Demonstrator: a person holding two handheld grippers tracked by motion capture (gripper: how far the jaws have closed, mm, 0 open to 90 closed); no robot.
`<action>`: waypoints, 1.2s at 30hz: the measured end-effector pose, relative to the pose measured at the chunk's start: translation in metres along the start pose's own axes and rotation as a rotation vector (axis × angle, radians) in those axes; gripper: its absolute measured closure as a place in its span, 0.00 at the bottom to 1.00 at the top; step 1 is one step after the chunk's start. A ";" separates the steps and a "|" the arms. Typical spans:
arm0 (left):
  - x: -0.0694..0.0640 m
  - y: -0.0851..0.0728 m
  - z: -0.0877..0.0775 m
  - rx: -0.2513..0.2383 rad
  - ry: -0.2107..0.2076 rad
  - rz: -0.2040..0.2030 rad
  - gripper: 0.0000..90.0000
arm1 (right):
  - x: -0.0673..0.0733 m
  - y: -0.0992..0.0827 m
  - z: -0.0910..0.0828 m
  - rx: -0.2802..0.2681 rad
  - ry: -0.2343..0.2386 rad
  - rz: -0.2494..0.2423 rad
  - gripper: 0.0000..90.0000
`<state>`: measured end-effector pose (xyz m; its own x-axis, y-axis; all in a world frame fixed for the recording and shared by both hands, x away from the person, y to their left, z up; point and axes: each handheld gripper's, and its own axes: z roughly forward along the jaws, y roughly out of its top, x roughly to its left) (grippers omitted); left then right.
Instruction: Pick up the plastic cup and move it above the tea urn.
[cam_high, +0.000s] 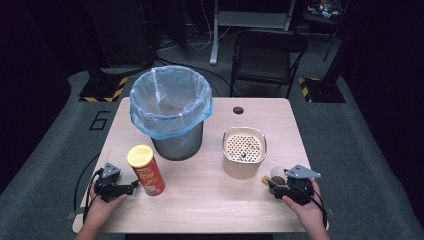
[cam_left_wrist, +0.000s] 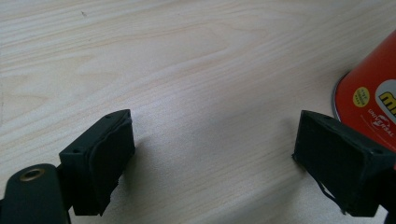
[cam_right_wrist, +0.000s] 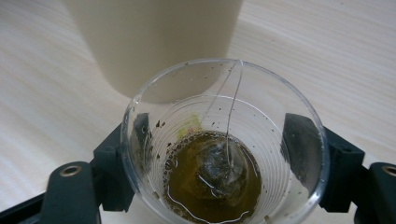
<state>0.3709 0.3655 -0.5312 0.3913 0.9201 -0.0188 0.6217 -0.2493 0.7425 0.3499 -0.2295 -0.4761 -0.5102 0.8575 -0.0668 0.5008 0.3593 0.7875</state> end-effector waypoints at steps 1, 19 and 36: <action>0.000 0.000 0.000 0.000 0.000 0.000 0.13 | -0.003 0.001 0.001 -0.002 -0.004 -0.008 0.26; 0.000 0.000 0.000 0.001 0.001 0.004 0.13 | -0.032 -0.005 0.009 -0.001 0.001 0.080 0.15; 0.000 0.000 0.000 0.001 -0.001 0.001 0.13 | -0.017 0.040 -0.031 -0.127 -0.014 0.044 0.16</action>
<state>0.3708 0.3655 -0.5312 0.3921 0.9197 -0.0186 0.6218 -0.2502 0.7421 0.3572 -0.2413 -0.4246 -0.4792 0.8769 -0.0380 0.4298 0.2722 0.8609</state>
